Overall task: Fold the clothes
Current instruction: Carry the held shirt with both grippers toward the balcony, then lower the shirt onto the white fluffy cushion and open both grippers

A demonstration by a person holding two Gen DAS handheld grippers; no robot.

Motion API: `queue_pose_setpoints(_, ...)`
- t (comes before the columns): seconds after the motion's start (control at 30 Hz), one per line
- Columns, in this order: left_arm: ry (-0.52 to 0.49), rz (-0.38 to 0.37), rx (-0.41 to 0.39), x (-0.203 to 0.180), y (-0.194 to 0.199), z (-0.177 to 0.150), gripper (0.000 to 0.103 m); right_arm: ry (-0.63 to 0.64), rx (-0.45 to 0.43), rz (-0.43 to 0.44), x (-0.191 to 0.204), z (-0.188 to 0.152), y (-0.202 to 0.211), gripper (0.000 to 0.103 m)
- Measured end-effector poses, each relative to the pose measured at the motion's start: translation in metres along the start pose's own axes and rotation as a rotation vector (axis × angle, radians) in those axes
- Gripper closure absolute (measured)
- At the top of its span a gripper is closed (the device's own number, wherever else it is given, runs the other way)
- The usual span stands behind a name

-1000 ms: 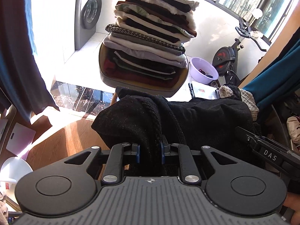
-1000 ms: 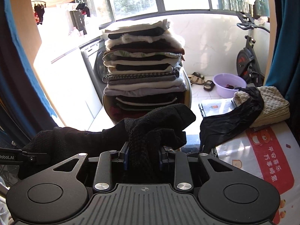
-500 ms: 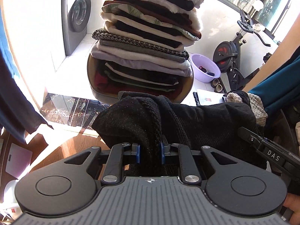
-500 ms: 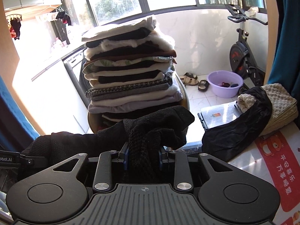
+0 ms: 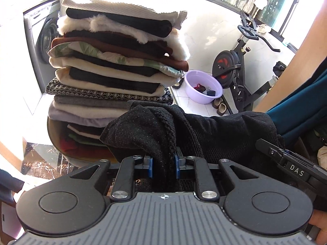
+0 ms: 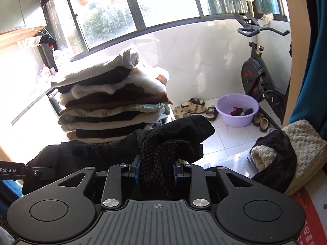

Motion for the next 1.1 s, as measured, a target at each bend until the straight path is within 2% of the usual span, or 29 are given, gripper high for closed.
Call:
queue_pose_setpoints(0.1,-0.024,-0.061,-0.030,-0.013,-0.012,0.039,0.084,-0.003,-0.025,-0.009,-0.012,0.038,-0.011,0.078)
queue_pose_setpoints(0.2,-0.019,-0.125,-0.076,-0.018,-0.018,0.091,0.084,-0.036,-0.060,-0.007,-0.013,0.089,-0.026,0.078)
queue_pose_setpoints(0.3,-0.024,-0.175,-0.161,-0.010,-0.007,0.156,0.084,-0.067,-0.128,0.033,0.007,0.153,-0.039,0.078)
queue_pose_setpoints(0.4,-0.070,-0.209,-0.279,0.002,0.017,0.230,0.084,-0.028,-0.218,0.077,0.044,0.220,-0.055,0.078)
queue_pose_setpoints(0.57,-0.152,-0.194,-0.444,0.040,0.048,0.360,0.084,0.014,-0.367,0.141,0.120,0.340,-0.094,0.078)
queue_pose_setpoints(0.67,-0.172,-0.131,-0.526,0.072,0.054,0.434,0.084,0.033,-0.468,0.151,0.163,0.408,-0.119,0.078)
queue_pose_setpoints(0.8,-0.170,-0.091,-0.561,0.108,0.039,0.508,0.083,0.014,-0.537,0.134,0.197,0.473,-0.172,0.077)
queue_pose_setpoints(0.87,-0.155,-0.090,-0.516,0.125,0.015,0.524,0.083,0.000,-0.508,0.108,0.192,0.498,-0.225,0.077)
queue_pose_setpoints(0.93,-0.125,-0.094,-0.409,0.144,-0.031,0.519,0.083,-0.015,-0.404,0.081,0.193,0.493,-0.284,0.077)
queue_pose_setpoints(1.0,-0.091,-0.085,-0.264,0.167,-0.089,0.495,0.083,-0.031,-0.248,0.045,0.185,0.470,-0.347,0.077)
queue_pose_setpoints(1.1,-0.053,-0.011,-0.053,0.205,-0.178,0.446,0.080,-0.016,0.002,0.000,0.171,0.409,-0.435,0.072)
Point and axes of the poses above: each gripper's, at about its wrist camera, not at the fingertips, and y roughly against the way its jaws point, x to its left, z to its top, the point moved 10 cm from there along -y, roughly the way its jaws point, and after that the axes turned 5 degrees about -x, right-handed, at the moved point
